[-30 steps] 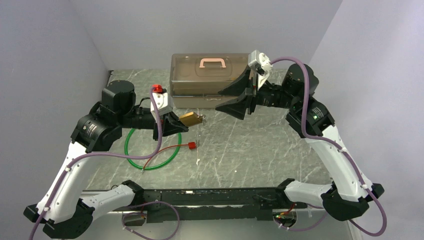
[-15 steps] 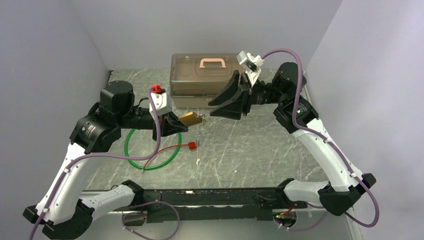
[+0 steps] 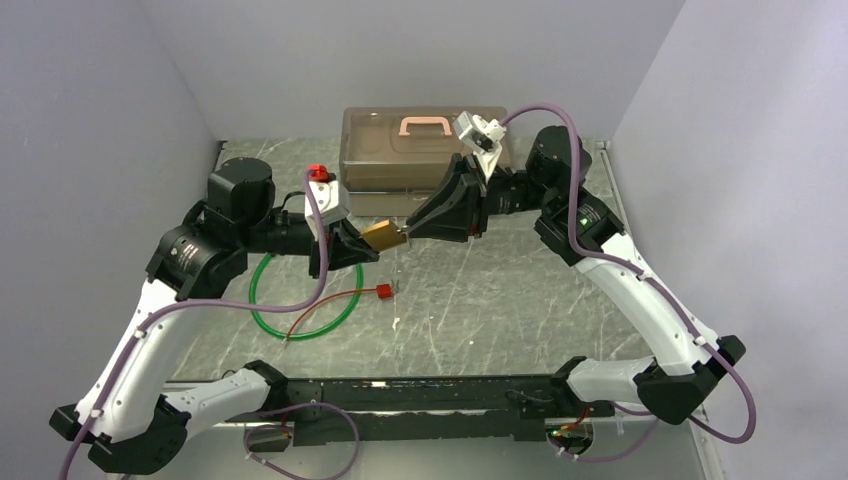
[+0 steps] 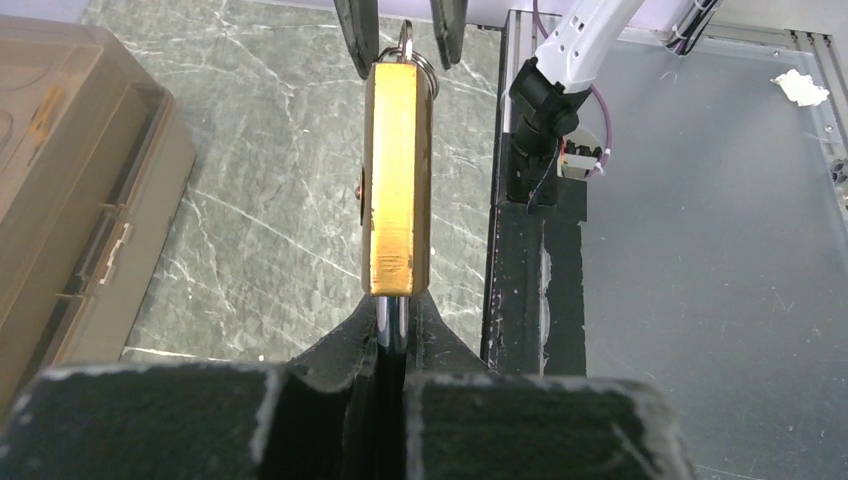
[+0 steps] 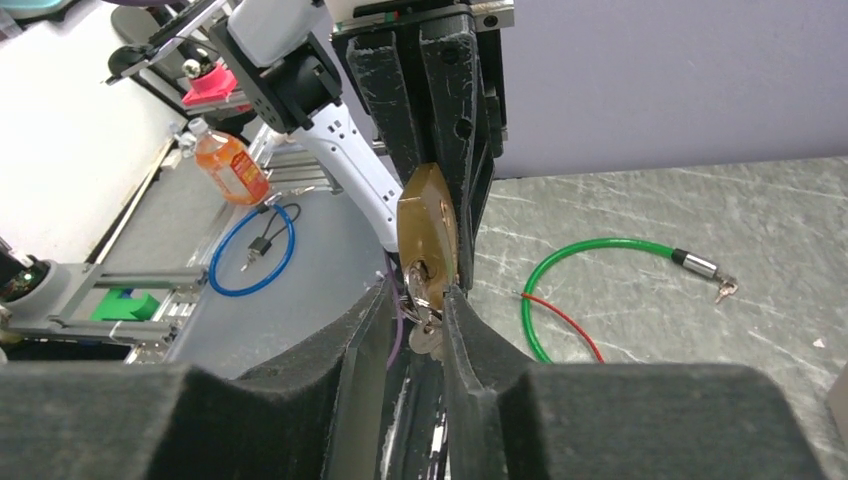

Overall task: Unlock with the key
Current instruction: Unlock the lock, then place the lock at the center of the board, then reset both arms

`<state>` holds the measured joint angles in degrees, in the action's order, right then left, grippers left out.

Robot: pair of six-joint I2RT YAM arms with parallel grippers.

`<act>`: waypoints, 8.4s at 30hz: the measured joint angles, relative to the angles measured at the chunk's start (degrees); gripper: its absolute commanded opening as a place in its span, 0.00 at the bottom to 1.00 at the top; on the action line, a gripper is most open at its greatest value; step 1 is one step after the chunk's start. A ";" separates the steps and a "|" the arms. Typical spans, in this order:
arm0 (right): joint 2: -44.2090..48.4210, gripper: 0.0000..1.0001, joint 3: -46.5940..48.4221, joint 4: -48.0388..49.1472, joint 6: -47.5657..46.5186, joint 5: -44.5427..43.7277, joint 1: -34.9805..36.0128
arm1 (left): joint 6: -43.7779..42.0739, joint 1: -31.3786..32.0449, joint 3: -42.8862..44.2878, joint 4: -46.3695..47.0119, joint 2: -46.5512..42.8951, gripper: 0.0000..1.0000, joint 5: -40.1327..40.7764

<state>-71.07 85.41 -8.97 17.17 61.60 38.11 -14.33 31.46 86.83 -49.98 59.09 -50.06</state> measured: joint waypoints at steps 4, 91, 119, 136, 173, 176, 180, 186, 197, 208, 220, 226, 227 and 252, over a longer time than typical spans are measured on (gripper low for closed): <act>-0.61 0.06 0.15 -1.01 -0.66 -0.42 0.07 | 0.31 0.02 0.09 -0.04 0.35 0.00 0.02; -0.24 0.62 0.13 -8.33 -5.01 -8.26 -0.11 | -17.84 6.01 10.03 -11.78 4.15 0.00 14.91; -1.99 0.00 -10.19 -11.28 -10.01 -10.16 5.95 | -7.89 1.33 -1.81 -6.47 8.63 0.74 6.08; -2.58 0.00 -39.45 -1.27 -2.78 -13.99 0.44 | -10.36 -1.57 -9.27 -3.76 18.23 0.99 7.23; -14.86 0.00 -46.12 14.47 -10.14 -25.22 -6.78 | -12.74 -16.76 -15.34 -4.70 9.57 0.99 9.35; -14.86 0.00 -47.69 14.71 -9.57 -25.53 -6.60 | -12.39 -16.94 -15.37 -4.63 9.03 1.00 9.38; -14.97 0.00 -48.98 15.87 -7.32 -25.62 -6.60 | -12.20 -17.05 -15.39 -4.52 8.92 0.99 9.40; -17.38 0.46 -49.18 19.56 -3.74 -25.11 -6.91 | -11.82 -17.90 -16.48 -4.52 8.94 0.99 10.14; -13.46 1.00 -49.24 16.68 -1.64 -36.09 -6.69 | -10.12 -26.27 -23.37 0.72 8.98 0.99 15.65; 10.54 1.00 -55.89 22.99 3.87 -83.95 -11.69 | -6.86 -45.79 -30.25 18.40 8.96 0.99 19.17; 2.38 1.00 -66.10 39.56 0.96 -108.08 -27.19 | 0.37 -49.37 -55.69 51.87 8.87 0.99 24.44; -0.63 0.99 -72.24 51.49 -4.46 -104.98 -30.69 | 3.39 -49.37 -60.15 67.08 9.73 1.00 23.93; -1.53 0.99 -72.22 52.76 -5.18 -104.30 -30.95 | 3.78 -49.37 -60.92 69.33 10.21 0.99 23.93; -14.58 1.00 -72.72 72.46 -13.86 -88.50 -33.55 | 7.96 -38.16 -76.13 107.86 17.99 0.99 30.71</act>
<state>-85.65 12.69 63.48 3.31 -26.89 4.56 -6.37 -6.70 10.70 57.89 77.08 -19.35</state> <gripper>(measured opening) 0.994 0.994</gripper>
